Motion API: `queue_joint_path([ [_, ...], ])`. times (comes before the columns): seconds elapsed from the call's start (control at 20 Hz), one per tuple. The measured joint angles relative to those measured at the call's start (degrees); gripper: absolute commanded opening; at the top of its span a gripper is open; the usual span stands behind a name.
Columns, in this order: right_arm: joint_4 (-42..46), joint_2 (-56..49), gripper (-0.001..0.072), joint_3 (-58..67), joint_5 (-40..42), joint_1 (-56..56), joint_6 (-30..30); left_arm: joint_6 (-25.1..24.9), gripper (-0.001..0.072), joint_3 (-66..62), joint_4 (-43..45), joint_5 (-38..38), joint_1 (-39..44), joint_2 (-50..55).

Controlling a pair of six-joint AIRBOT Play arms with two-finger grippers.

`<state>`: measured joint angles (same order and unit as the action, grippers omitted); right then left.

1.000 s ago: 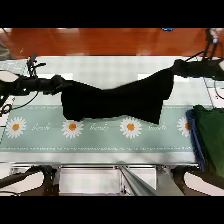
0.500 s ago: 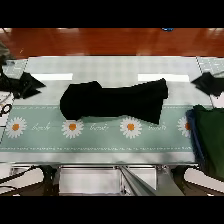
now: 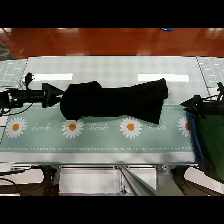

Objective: Fold the shirts.

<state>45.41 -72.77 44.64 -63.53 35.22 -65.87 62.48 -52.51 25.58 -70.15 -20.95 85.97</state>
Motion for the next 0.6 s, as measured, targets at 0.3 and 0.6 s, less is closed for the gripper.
queue_joint_path([
  [0.3, -0.24, 0.04, 0.0414, -0.83, -0.85, 0.15, 0.5, 6.47, 0.0506, -4.66, 5.29, 4.46, 3.91, 3.98],
  [0.6, -0.26, 0.04, 0.0415, -0.94, -0.83, -0.13, 0.68, 9.42, 0.0128, -6.32, 9.75, 6.12, 7.45, 5.29],
])
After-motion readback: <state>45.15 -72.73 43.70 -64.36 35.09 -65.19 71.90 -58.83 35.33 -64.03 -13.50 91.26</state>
